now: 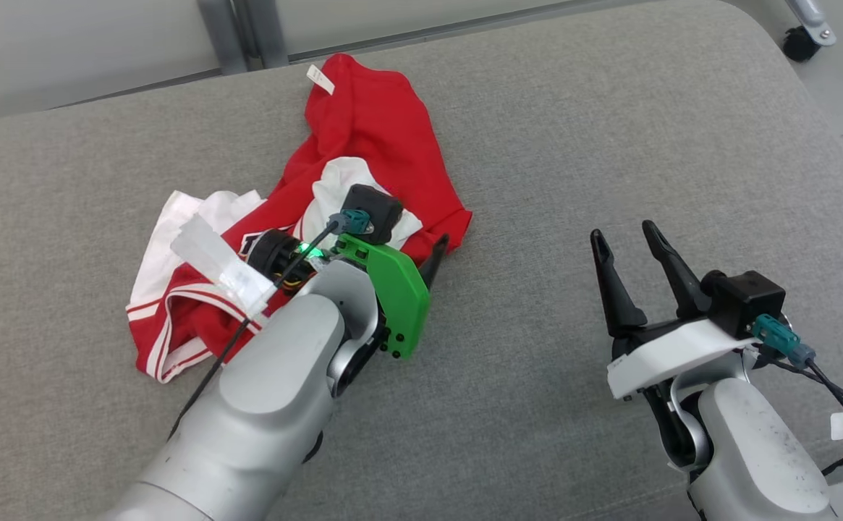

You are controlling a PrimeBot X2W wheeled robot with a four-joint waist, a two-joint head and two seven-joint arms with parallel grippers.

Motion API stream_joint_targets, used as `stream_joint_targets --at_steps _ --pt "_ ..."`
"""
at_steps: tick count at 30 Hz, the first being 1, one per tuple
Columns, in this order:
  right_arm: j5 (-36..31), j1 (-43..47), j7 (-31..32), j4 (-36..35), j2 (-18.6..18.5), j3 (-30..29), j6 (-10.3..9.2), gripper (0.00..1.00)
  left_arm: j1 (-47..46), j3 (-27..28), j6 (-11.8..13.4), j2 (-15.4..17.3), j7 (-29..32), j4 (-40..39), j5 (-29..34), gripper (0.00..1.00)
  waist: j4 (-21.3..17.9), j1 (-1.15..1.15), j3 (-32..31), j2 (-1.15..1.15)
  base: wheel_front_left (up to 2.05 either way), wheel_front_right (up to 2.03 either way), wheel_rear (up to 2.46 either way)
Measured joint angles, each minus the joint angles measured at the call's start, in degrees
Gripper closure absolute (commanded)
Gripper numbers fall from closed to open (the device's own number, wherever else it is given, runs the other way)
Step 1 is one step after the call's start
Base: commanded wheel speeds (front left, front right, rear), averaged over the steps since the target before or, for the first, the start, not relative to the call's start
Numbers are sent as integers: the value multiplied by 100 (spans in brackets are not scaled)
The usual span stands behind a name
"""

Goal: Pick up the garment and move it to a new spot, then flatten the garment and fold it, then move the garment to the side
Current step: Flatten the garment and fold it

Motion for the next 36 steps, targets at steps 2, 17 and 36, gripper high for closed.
stream_joint_targets --at_steps 2,17,36 --pt "0 -29 0 -31 23 -56 0 0 -134 35 97 2 111 233 -5 0 -128 0 68 0 0 0 0" --pt "-79 41 0 -73 66 -288 0 0 -397 10 186 12 -190 676 -25 100 -196 0 165 0 0 0 0" --pt "-47 520 0 140 -205 -319 0 0 1129 -393 -24 972 499 -2308 -675 100 928 0 -623 0 0 0 0"
